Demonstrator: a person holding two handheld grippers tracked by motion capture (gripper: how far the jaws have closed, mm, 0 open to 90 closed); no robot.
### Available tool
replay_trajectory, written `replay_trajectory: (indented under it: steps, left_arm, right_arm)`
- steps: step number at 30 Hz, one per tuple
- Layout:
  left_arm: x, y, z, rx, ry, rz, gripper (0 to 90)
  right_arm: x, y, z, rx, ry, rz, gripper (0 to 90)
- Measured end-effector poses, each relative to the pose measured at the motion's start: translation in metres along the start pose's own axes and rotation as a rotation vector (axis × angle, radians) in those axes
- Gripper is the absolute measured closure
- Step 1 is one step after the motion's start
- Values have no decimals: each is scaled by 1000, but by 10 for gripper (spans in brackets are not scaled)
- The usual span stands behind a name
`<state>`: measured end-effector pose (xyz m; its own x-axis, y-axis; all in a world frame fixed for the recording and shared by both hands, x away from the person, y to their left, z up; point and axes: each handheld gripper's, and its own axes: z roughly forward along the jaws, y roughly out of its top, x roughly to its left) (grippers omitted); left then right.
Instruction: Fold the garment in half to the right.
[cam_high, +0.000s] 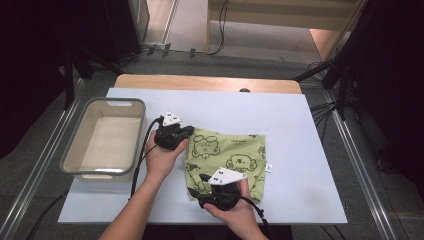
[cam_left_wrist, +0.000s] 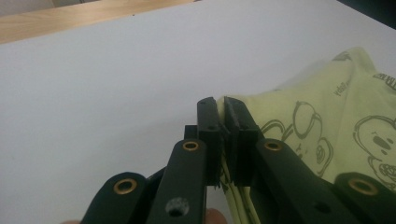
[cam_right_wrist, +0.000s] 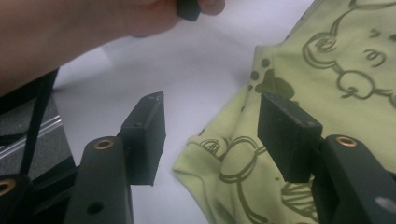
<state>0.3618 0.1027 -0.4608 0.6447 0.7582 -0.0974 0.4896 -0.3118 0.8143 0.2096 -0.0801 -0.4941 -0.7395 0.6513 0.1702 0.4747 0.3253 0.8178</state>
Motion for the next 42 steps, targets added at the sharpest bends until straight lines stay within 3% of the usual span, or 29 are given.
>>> replay_trajectory:
  steps: [2, 6, 9, 16, 22, 28, 33, 37, 41, 42]
  left_arm:
    - [0, 0, 0, 1, 2, 0, 851]
    - [1, 0, 1, 2, 1, -5, 851]
    - [1, 0, 1, 1, 5, -9, 851]
    - [4, -1, 6, 9, 30, -18, 852]
    - [7, -2, 11, 19, 48, -21, 853]
    - [9, -1, 15, 30, 58, -20, 853]
    - [12, -1, 16, 36, 58, -25, 854]
    - [13, -1, 15, 29, 64, -28, 854]
    - [16, 1, 13, 11, 71, -41, 853]
    - [17, 1, 12, 8, 77, -43, 854]
  right_arm:
    - [2, -2, 6, 21, -31, -12, 399]
    - [5, -6, 18, 64, -48, 2, 365]
    - [9, -9, 24, 93, -80, -23, 354]
    - [16, -13, 27, 142, -130, -68, 348]
    - [25, -16, 28, 147, -187, -108, 357]
    - [25, -18, 25, 139, -216, -95, 516]
    - [27, -18, 23, 141, -268, -112, 724]
    - [23, -18, 22, 126, -257, -102, 761]
    - [25, -19, 19, 55, -250, -75, 768]
    - [27, -17, 18, 37, -253, -88, 769]
